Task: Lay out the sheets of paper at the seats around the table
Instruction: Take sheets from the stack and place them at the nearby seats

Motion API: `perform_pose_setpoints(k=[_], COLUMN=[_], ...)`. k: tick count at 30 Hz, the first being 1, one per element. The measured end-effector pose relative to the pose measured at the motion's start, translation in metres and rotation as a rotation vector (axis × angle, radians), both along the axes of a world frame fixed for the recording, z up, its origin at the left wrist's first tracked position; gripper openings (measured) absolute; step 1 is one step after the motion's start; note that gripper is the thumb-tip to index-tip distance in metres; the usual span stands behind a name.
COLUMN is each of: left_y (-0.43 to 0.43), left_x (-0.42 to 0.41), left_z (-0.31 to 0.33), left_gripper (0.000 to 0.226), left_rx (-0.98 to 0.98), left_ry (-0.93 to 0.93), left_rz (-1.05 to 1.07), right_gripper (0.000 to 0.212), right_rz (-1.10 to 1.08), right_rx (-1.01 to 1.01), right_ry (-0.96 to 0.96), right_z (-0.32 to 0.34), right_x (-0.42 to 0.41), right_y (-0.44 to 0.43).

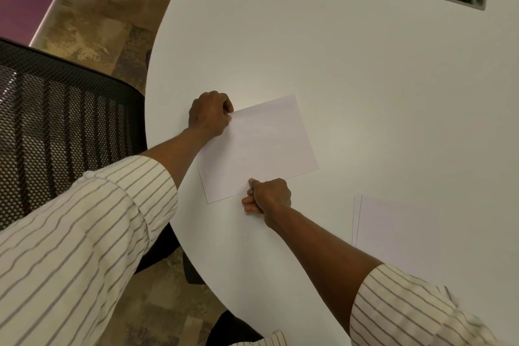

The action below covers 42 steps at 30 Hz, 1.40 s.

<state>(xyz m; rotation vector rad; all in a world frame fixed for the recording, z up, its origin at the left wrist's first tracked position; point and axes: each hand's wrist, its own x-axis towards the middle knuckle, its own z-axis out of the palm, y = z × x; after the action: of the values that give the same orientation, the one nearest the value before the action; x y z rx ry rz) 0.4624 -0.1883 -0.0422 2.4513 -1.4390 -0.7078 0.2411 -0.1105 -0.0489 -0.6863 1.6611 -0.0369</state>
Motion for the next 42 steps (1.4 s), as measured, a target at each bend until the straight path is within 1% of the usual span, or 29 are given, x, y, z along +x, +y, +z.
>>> perform_pose_setpoints(k=[5, 9, 12, 15, 17, 19, 22, 27, 30, 32, 36, 37, 40, 42], left_y=[0.002, 0.011, 0.023, 0.04, 0.055, 0.072, 0.098, 0.13, 0.14, 0.146, 0.159, 0.161, 0.168, 0.172], left_x=[-0.006, -0.022, -0.05, -0.091, -0.122, -0.155, -0.21, -0.278, -0.31, -0.329, -0.367, -0.376, -0.402, -0.417], left_z=[-0.002, 0.004, 0.016, 0.026, 0.03, 0.031, 0.029, 0.024, 0.022, 0.022, 0.021, 0.021, 0.02, 0.02], left_gripper=[0.019, 0.018, 0.009, 0.008, 0.009, 0.013, 0.017, 0.021, 0.023, 0.025, 0.026, 0.025, 0.032, 0.039], left_rx=[-0.02, -0.107, -0.148, -0.08, -0.004, 0.047, 0.115, 0.233, 0.311, 0.363, 0.388, 0.394, 0.432, 0.454], left_ry=[-0.048, -0.083, -0.025, 0.073, 0.133, 0.191, 0.273, 0.374, 0.417, 0.442, 0.362, 0.338, 0.295, 0.254], left_rz=[-0.003, 0.051, 0.138, 0.199, 0.234, 0.233, 0.202, 0.171, 0.129, 0.119, 0.127, 0.127, 0.148, 0.175], right_gripper=[0.035, 0.042, 0.037, 0.03, 0.028, 0.027, 0.027, 0.025, 0.025, 0.022, 0.01, 0.012, 0.028, 0.04], right_rz=[0.062, 0.151, 0.211, 0.264, 0.249, 0.183, 0.057, -0.041, -0.072, -0.064, 0.009, 0.04, 0.126, 0.148], right_rx=[-0.009, -0.072, -0.132, -0.249, -0.326, -0.375, -0.417, -0.457, -0.485, -0.508, -0.547, -0.561, -0.536, -0.467], right_ry=[-0.022, -0.019, -0.078, -0.079, -0.03, 0.023, 0.09, 0.208, 0.292, 0.381, 0.587, 0.632, 0.742, 0.745], right_z=[0.004, 0.011, 0.016, 0.024, 0.03, 0.035, 0.037, 0.033, 0.03, 0.03, 0.028, 0.027, 0.022, 0.021], right_x=[-0.005, -0.021, -0.045, -0.084, -0.115, -0.15, -0.205, -0.271, -0.307, -0.33, -0.373, -0.383, -0.41, -0.422], right_y=[0.001, 0.008, 0.016, 0.024, 0.03, 0.036, 0.047, 0.061, 0.067, 0.07, 0.077, 0.078, 0.081, 0.082])
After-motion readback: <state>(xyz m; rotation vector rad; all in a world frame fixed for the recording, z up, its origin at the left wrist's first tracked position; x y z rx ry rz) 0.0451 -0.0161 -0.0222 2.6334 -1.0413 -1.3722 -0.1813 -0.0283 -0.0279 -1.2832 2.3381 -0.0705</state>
